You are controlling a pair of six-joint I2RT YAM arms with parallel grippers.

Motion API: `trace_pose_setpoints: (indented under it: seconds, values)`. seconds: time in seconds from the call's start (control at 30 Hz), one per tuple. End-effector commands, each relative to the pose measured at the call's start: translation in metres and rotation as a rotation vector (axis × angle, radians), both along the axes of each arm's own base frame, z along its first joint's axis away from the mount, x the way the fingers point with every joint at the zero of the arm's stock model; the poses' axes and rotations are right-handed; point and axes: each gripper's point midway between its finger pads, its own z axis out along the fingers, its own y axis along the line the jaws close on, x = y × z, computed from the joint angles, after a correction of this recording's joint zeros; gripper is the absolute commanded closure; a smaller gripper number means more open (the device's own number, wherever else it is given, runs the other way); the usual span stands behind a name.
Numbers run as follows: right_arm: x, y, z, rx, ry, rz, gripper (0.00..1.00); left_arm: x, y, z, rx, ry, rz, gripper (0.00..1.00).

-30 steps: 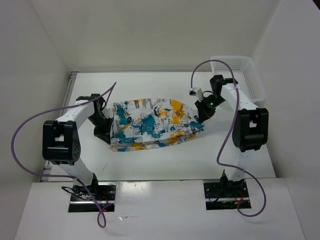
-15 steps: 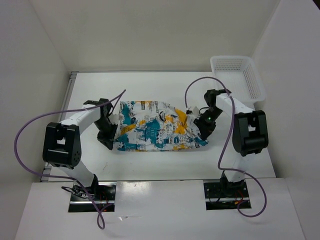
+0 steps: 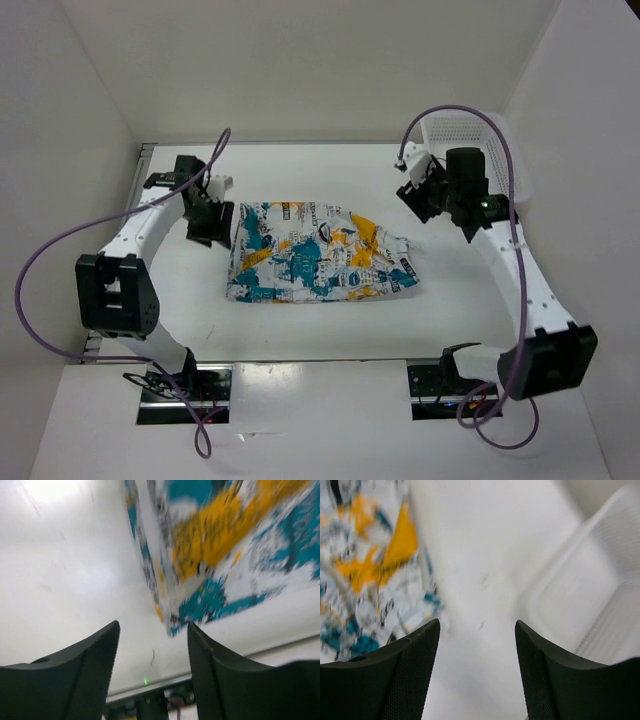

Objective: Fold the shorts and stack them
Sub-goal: Fold the shorts

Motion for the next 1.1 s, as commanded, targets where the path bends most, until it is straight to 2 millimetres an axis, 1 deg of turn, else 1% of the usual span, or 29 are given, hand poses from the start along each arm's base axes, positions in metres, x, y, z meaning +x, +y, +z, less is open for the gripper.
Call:
trace_pose_setpoints:
  seconds: [0.0,0.03,0.1,0.13,0.17,0.2,0.23,0.27,0.3,0.33,0.37,0.43,0.47,0.5,0.57,0.63,0.67,0.7,0.73,0.77,0.8,0.83,0.87,0.9,0.93,0.97,1.0,1.03,1.07]
  values:
    - [0.028,0.043,0.085,0.142,-0.341,0.041,0.33,0.060,-0.014,-0.003,-0.070,-0.100,-0.019,0.38]
    - [0.029,0.051,0.088,0.159,-0.339,0.042,0.35,0.070,-0.016,-0.008,-0.079,-0.107,-0.022,0.40]
    - [0.033,0.079,0.070,0.237,-0.249,0.067,0.40,0.098,-0.021,-0.016,-0.101,-0.138,-0.029,0.42]
    - [0.035,0.090,0.063,0.262,-0.212,0.075,0.49,0.104,-0.038,-0.015,-0.129,-0.154,-0.067,0.44]
    - [0.041,0.101,0.039,0.295,-0.131,0.046,0.54,0.112,-0.046,-0.013,-0.142,-0.177,-0.086,0.44]
    - [0.046,0.110,0.032,0.313,-0.119,0.033,0.60,0.121,-0.056,-0.016,-0.155,-0.198,-0.108,0.45]
    - [0.046,0.122,0.018,0.323,-0.085,0.029,0.69,0.129,-0.070,-0.010,-0.169,-0.226,-0.140,0.45]
    - [0.048,0.125,0.004,0.322,-0.058,0.011,0.72,0.132,-0.078,-0.011,-0.179,-0.225,-0.155,0.45]
    - [0.051,0.132,-0.017,0.321,-0.024,0.007,0.74,0.133,-0.084,-0.020,-0.189,-0.204,-0.166,0.45]
    - [0.048,0.131,-0.039,0.296,0.009,-0.003,0.76,0.139,-0.085,-0.023,-0.190,-0.213,-0.167,0.45]
    - [0.050,0.128,-0.053,0.271,0.019,-0.044,0.81,0.140,-0.090,-0.026,-0.191,-0.213,-0.179,0.45]
    - [0.055,0.119,-0.089,0.241,0.062,-0.135,0.84,0.148,-0.091,-0.037,-0.166,-0.229,-0.180,0.45]
    - [0.056,0.114,-0.099,0.219,0.061,-0.159,0.88,0.155,-0.085,-0.040,-0.127,-0.253,-0.167,0.45]
    - [0.059,0.108,-0.102,0.199,0.040,-0.188,0.90,0.157,-0.081,-0.048,-0.104,-0.248,-0.159,0.45]
    - [0.062,0.102,-0.118,0.166,0.039,-0.205,0.94,0.160,-0.074,-0.062,-0.058,-0.241,-0.143,0.45]
    - [0.060,0.096,-0.134,0.139,0.059,-0.238,0.96,0.163,-0.055,-0.078,0.022,-0.230,-0.106,0.45]
    - [0.062,0.097,-0.137,0.141,0.057,-0.238,0.96,0.164,-0.045,-0.089,0.055,-0.217,-0.087,0.46]
    - [0.063,0.087,-0.143,0.125,0.057,-0.279,0.97,0.165,-0.034,-0.094,0.115,-0.213,-0.068,0.46]
    - [0.065,0.088,-0.152,0.120,0.065,-0.280,0.97,0.168,-0.029,-0.093,0.142,-0.227,-0.058,0.46]
    - [0.066,0.081,-0.160,0.104,0.066,-0.303,0.97,0.170,-0.024,-0.097,0.168,-0.228,-0.049,0.46]
    - [0.069,0.076,-0.163,0.082,0.055,-0.327,0.97,0.171,-0.011,-0.101,0.218,-0.223,-0.026,0.46]
    - [0.072,0.073,-0.167,0.063,0.046,-0.333,0.97,0.176,-0.009,-0.096,0.234,-0.239,-0.018,0.46]
    - [0.072,0.071,-0.176,0.050,0.054,-0.340,0.97,0.178,-0.005,-0.101,0.255,-0.238,-0.011,0.46]
    - [0.086,0.067,-0.168,0.061,0.024,-0.361,0.97,0.184,0.007,-0.095,0.300,-0.256,0.017,0.46]
    - [0.089,0.066,-0.168,0.052,0.018,-0.372,0.97,0.188,0.010,-0.095,0.317,-0.262,0.024,0.46]
    - [0.100,0.066,-0.165,0.046,-0.016,-0.377,0.97,0.188,0.018,-0.100,0.333,-0.249,0.038,0.46]
    - [0.106,0.059,-0.164,0.015,-0.044,-0.407,0.97,0.193,0.026,-0.095,0.343,-0.262,0.058,0.46]
    - [0.110,0.057,-0.170,-0.021,-0.048,-0.394,0.97,0.196,0.026,-0.095,0.343,-0.267,0.059,0.46]
    - [0.119,0.052,-0.167,-0.031,-0.065,-0.407,0.97,0.197,0.030,-0.095,0.344,-0.265,0.068,0.46]
